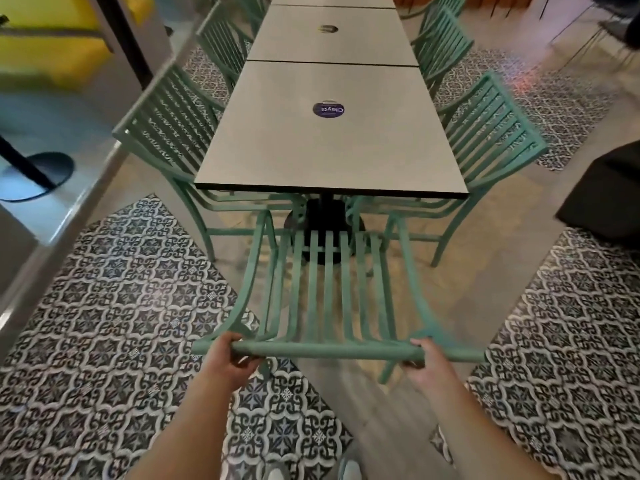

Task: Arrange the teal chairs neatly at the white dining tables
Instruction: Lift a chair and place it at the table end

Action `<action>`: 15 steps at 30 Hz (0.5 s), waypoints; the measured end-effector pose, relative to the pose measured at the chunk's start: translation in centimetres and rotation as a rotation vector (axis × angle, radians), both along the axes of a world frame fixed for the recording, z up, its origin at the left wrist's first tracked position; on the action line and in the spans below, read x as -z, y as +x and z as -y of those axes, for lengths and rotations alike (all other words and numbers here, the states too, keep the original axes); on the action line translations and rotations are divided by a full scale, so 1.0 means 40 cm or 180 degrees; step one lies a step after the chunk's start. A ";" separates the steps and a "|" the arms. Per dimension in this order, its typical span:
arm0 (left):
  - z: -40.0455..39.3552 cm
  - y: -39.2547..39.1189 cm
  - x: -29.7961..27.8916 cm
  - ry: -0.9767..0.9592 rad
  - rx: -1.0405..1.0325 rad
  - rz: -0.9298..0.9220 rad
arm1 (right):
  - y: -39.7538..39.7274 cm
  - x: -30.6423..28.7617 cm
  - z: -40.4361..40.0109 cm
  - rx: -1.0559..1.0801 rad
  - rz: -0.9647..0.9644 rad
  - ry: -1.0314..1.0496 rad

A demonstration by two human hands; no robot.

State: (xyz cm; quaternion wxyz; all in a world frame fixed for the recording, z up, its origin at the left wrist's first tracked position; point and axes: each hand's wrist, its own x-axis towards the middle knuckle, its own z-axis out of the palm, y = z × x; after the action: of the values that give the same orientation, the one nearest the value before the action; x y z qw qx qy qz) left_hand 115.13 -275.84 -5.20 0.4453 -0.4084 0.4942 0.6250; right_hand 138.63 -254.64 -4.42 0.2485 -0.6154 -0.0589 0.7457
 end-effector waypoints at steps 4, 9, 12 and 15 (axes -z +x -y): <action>0.002 -0.011 0.002 -0.0016 -0.0069 0.0032 | 0.000 -0.008 0.004 0.0143 -0.0024 -0.0105; 0.028 0.013 0.000 -0.0027 -0.0163 0.0034 | 0.010 -0.011 0.021 0.0114 0.0028 -0.0076; 0.051 0.036 -0.015 -0.0047 -0.0105 -0.0025 | 0.032 0.000 0.052 0.0053 0.0053 -0.0163; 0.076 0.053 -0.030 -0.0093 -0.0071 -0.0090 | 0.054 0.011 0.080 0.0090 0.0001 -0.0175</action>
State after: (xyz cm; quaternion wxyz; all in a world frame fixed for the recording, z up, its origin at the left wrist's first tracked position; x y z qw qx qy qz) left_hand 117.24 -278.90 -3.99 0.4253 -0.4115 0.5050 0.6284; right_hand 140.78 -257.85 -4.84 0.2419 -0.6229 -0.0299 0.7433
